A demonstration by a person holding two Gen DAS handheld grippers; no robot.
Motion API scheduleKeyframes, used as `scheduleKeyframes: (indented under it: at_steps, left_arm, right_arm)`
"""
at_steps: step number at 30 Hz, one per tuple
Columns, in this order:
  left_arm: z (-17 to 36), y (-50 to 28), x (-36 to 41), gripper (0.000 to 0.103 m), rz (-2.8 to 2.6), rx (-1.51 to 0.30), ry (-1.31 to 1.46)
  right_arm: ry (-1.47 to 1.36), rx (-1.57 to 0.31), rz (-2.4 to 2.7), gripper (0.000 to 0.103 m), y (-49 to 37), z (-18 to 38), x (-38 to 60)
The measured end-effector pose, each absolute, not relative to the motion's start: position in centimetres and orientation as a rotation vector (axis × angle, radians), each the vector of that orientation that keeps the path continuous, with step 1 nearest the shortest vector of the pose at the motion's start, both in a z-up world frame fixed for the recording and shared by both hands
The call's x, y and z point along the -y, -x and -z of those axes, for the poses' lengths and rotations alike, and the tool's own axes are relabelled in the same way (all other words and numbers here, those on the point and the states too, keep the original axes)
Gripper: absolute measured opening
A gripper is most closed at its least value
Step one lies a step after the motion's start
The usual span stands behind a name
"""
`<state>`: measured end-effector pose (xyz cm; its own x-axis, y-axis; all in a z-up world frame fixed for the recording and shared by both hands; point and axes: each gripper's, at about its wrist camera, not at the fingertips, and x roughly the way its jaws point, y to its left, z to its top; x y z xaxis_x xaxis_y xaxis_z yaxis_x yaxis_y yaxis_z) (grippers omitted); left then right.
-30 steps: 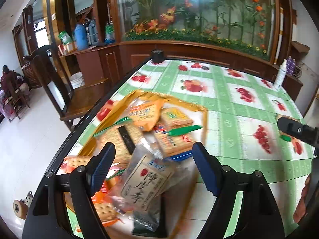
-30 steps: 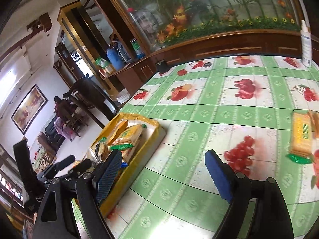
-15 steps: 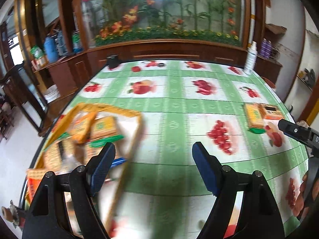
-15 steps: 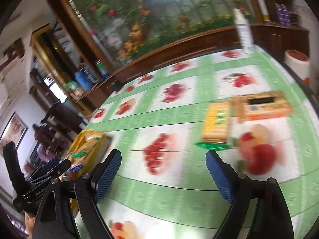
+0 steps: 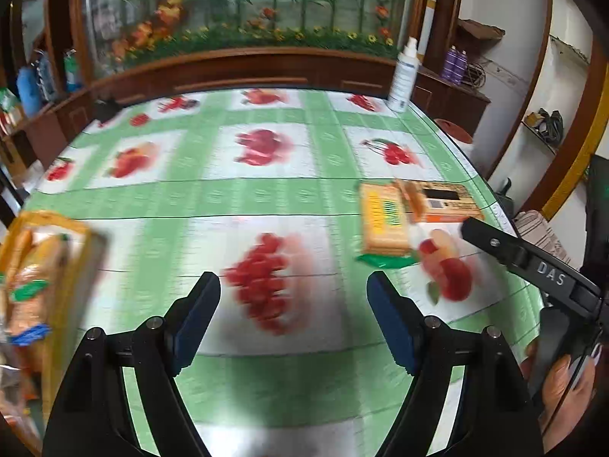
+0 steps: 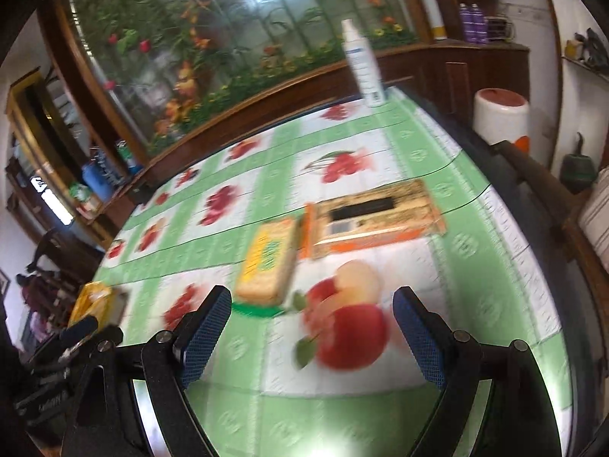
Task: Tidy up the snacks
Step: 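Move both open tools back to the last packs on the table, then grasp yellow WEIDAN pack with left tool while right tool grasps orange-wrapped cracker pack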
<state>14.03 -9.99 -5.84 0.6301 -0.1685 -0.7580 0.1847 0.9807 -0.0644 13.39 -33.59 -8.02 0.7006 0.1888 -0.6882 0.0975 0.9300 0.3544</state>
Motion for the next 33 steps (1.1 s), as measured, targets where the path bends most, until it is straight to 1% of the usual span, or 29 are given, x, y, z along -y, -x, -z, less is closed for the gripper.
scheduleKeyframes:
  at_steps: [6, 13, 18, 22, 24, 30, 33]
  left_arm:
    - [7.3, -16.9, 14.1, 0.079, 0.239, -0.918, 0.010]
    - [8.0, -18.3, 16.2, 0.079, 0.261, -0.935, 0.002]
    - [8.5, -19.2, 15.5, 0.079, 0.262, -0.951, 0.028]
    - [8.5, -19.6, 15.2, 0.079, 0.265, -0.953, 0.050]
    - [8.4, -19.7, 15.3, 0.079, 0.264, -0.952, 0.037]
    - [8.6, -20.1, 14.8, 0.079, 0.250, -0.949, 0.012]
    - [8.7, -20.8, 14.8, 0.079, 0.250, -0.959, 0.019]
  right_arm:
    - [-0.458, -0.815, -0.030, 0.089, -15.7, 8.5, 35.7]
    - [-0.697, -0.748, -0.143, 0.089, -20.6, 8.4, 39.3]
    - [-0.703, -0.792, -0.157, 0.090, -25.1, 9.5, 40.0]
    - [-0.672, -0.812, -0.172, 0.091, -26.2, 10.4, 39.8]
    - [-0.644, -0.820, -0.164, 0.091, -26.2, 10.5, 39.7]
    - [-0.681, -0.969, -0.162, 0.092, -22.2, 11.2, 38.2]
    - [-0.621, -0.919, -0.129, 0.095, -19.7, 10.7, 37.9]
